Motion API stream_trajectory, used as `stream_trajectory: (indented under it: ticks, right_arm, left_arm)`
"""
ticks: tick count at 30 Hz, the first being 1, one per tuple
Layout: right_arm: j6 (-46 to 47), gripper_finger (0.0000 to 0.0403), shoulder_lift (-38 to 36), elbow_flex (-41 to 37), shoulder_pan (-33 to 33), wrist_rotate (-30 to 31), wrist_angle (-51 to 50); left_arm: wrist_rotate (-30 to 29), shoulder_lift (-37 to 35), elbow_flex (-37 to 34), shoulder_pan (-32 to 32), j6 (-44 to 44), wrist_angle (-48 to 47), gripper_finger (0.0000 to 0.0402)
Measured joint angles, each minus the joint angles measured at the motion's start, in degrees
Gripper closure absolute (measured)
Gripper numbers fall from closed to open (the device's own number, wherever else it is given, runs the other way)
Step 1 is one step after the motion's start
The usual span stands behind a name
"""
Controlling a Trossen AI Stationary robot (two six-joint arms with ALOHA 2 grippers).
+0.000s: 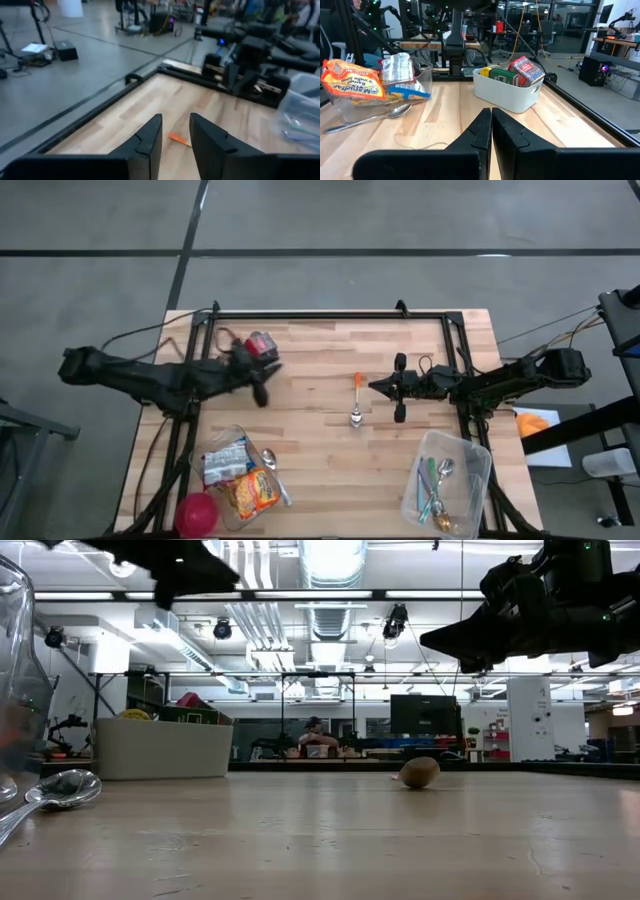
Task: Pick & Place Food Item
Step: Put the orange spoon into the white bin
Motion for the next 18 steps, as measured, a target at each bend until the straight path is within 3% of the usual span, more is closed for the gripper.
stream_trajectory:
  ticks: [9, 18]
  right_arm:
    - [0.0, 0.0392, 0.0, 0.0, 0.0, 0.0, 0.0]
    - [0.0, 0.0392, 0.0, 0.0, 0.0, 0.0, 0.0]
  left_arm:
    - [-0.1, -22.8, -14.1, 0.0, 4.1, 0.2, 0.0301]
    - [0.1, -34.2, -20.5, 0.0, 4.2, -0.4, 0.0301]
